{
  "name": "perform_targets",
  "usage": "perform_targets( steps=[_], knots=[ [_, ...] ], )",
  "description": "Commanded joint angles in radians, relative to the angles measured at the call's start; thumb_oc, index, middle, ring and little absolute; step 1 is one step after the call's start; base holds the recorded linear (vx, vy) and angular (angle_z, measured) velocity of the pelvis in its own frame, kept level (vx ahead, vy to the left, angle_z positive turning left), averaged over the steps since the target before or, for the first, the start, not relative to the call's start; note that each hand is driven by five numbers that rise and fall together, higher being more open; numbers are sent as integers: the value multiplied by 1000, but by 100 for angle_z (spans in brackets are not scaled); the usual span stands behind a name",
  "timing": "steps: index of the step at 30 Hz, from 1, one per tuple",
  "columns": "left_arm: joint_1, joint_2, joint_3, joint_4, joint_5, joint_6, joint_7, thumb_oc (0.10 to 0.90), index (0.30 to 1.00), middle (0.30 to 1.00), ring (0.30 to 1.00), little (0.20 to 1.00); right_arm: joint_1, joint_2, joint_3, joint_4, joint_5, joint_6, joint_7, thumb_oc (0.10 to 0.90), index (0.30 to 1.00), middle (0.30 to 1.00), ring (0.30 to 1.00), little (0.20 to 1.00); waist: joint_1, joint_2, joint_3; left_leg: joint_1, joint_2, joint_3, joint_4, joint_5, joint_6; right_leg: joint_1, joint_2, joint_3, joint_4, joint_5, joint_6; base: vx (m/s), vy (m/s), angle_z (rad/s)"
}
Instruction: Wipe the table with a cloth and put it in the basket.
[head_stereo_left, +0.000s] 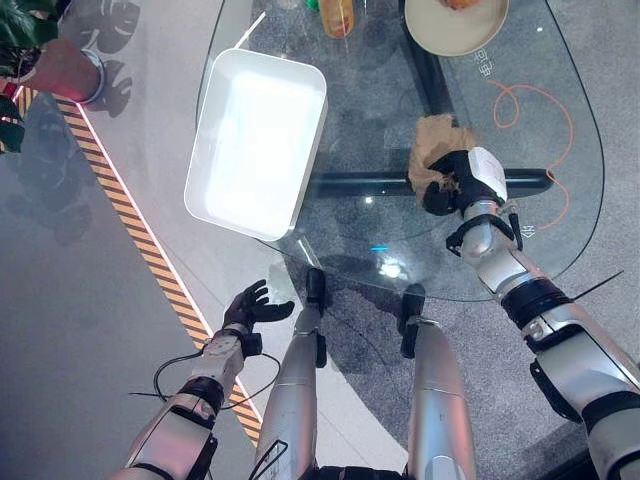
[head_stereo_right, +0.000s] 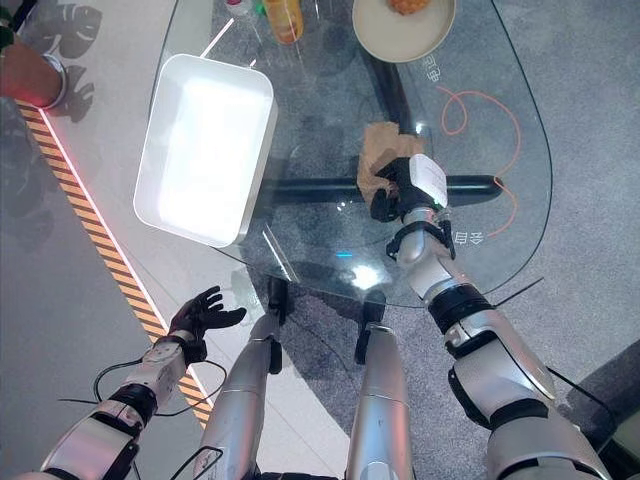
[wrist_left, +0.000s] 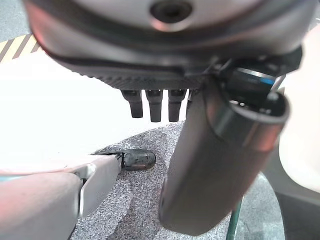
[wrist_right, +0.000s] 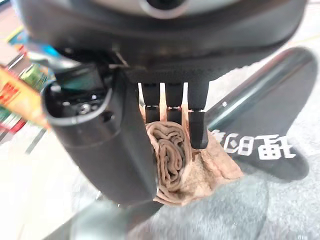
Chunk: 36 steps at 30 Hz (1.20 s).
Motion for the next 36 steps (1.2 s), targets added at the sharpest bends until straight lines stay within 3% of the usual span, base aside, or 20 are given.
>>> perform_targets(
  steps=[1,13,22,28,36],
  knots=[
    [11,-1,-2,-5,29,-12,26,800,900,900,900,900,-19,151,162,-133,-21,-162,206,100,300,300,300,200,46,-8,-13,4,-98,35,110,-139,50,56,-4,-47,-219,123,22,0,0,0],
    [4,5,-2,-6,24,-5,20,800,900,900,900,900,3,150,198,-177,0,-209,310,100,300,300,300,200,43,-7,-13,1,-98,37,108,-131,49,49,-9,-46,-218,127,22,1,2,3],
    [0,7,-1,-3,30,-2,16,800,900,900,900,900,15,150,221,-186,1,-200,378,100,300,300,300,200,44,-11,-13,-5,-98,36,115,-131,49,44,-11,-47,-213,128,21,1,0,1],
    [-3,7,-7,-4,25,3,20,800,900,900,900,900,16,150,215,-165,-29,-181,331,100,300,300,300,200,43,-9,-13,-5,-97,35,114,-130,51,42,-10,-45,-213,130,22,0,0,0],
    [-11,12,-11,13,11,-1,8,800,900,900,900,900,3,130,169,-109,-54,-113,124,100,300,300,300,200,39,-4,-13,-8,-95,38,118,-131,53,36,-9,-40,-205,132,22,0,0,0]
  ],
)
